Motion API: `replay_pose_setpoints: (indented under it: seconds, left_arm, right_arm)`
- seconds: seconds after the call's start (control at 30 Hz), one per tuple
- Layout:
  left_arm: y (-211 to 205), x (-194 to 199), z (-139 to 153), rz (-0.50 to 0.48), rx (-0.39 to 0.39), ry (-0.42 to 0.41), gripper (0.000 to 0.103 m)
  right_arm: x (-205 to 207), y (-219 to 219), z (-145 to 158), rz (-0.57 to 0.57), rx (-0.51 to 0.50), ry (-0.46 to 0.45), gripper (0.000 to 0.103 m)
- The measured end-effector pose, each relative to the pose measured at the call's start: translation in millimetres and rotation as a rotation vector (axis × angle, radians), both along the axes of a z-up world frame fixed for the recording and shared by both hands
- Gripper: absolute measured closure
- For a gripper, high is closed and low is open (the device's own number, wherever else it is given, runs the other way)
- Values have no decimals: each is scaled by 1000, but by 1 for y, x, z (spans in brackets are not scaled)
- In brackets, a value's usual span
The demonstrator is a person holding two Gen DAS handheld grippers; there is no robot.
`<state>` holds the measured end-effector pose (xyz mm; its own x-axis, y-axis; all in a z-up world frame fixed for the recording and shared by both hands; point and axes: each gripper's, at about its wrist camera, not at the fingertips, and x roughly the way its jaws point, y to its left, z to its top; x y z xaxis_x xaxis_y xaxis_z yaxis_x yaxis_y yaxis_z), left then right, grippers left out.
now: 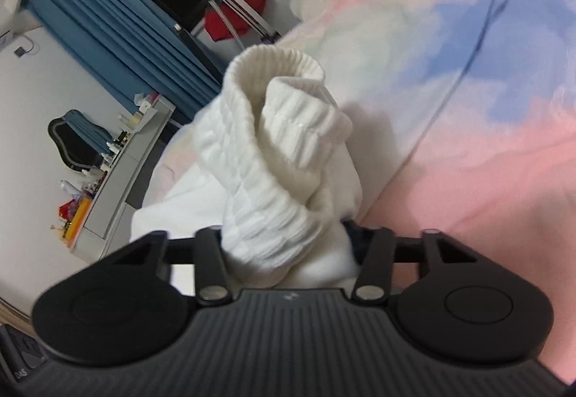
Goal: Fold clothes
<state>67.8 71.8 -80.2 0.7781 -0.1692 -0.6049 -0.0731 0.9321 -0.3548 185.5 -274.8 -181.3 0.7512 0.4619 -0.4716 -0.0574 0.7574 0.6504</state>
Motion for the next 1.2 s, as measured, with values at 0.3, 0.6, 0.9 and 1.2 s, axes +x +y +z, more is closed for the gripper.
replay_pose_setpoints:
  seconds: [0.3,0.6,0.9,1.2]
  left_arm:
    - [-24,-27,48,29,34,-166,70]
    - [-109,-8,123,-134,9,-327,69]
    - [-273,97,149,-389,13,-360,68]
    - [-447,191,63,-593,37,-260,68]
  right_arm:
    - [-26,1,69,46,33,-279,66]
    - [-50,-88,123,-103,158,-479,66]
    - [-22,-227,120,-405,221,-468,66]
    - [24,-353,33,-651,157,-298,67]
